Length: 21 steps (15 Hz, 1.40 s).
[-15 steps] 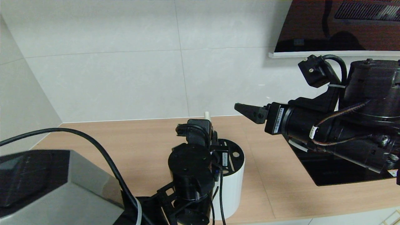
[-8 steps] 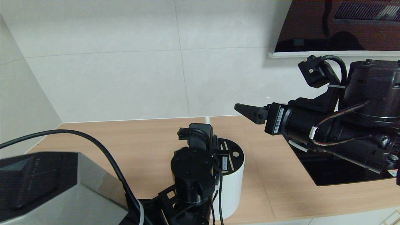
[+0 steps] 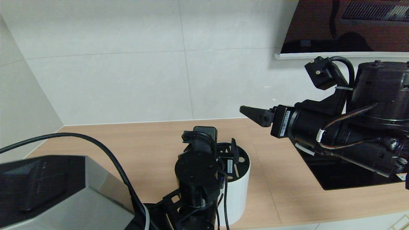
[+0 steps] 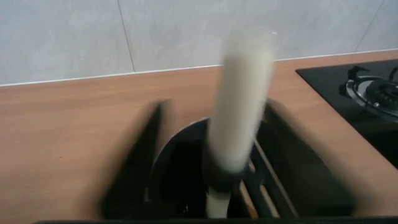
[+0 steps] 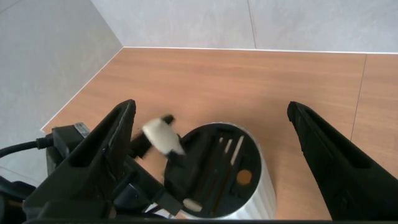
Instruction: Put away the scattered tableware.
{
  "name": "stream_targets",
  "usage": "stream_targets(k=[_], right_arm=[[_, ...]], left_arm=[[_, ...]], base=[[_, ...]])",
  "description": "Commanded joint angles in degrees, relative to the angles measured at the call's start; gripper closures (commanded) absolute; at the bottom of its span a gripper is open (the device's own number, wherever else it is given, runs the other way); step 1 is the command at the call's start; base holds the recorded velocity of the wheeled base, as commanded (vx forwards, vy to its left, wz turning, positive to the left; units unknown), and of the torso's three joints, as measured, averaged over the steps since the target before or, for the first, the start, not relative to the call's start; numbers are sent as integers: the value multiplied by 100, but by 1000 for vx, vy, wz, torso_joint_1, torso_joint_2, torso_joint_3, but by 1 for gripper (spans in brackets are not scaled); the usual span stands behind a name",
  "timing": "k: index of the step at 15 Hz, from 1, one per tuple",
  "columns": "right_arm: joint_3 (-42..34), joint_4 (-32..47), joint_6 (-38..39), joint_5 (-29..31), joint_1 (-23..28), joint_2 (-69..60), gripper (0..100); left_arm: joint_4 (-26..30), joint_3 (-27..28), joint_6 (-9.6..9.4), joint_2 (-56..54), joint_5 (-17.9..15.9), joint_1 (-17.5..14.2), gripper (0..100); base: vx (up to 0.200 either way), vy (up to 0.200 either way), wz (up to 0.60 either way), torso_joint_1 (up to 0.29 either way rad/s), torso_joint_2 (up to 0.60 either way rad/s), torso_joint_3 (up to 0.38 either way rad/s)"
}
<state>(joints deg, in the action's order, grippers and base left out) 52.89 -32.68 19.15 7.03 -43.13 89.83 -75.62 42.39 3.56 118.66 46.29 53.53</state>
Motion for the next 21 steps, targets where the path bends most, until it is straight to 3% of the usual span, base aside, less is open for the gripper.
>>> stream_targets(k=[1,6,9,12,16,18,19,21], right_arm=[[-7,-10,1,0,-2,-1,0],[-16,-10,1,0,-2,-1,0],[-139,-54,-17,17,-2,-62,0],[-262,-36,-43,44,42,-194,0],[-535,-63,-316,61,314,-405,0],[-789,-98,-333,61,490,-607,0],[-1150,-168,-333,88,499,-932,0],[-1607,-168,-324,255,859,-1442,0]], left_arm=[[3,-2,4,-1,3,0,0],[3,-2,4,-63,3,0,0],[12,-125,-127,-608,-15,-132,0],[100,-398,-215,-1522,-384,-282,0],[856,-776,-233,-2945,-814,-580,0],[1163,-1215,-224,-3763,-1210,-827,0],[1594,-1479,-215,-4492,-1517,-1046,0],[2200,-1734,-84,-5292,-1711,-1407,0]], base=[[0,0,0,0,0,0],[0,0,0,0,0,0],[0,0,0,0,0,0],[0,0,0,0,0,0],[0,0,0,0,0,0],[0,0,0,0,0,0],[0,0,0,0,0,0],[0,0,0,0,0,0]])
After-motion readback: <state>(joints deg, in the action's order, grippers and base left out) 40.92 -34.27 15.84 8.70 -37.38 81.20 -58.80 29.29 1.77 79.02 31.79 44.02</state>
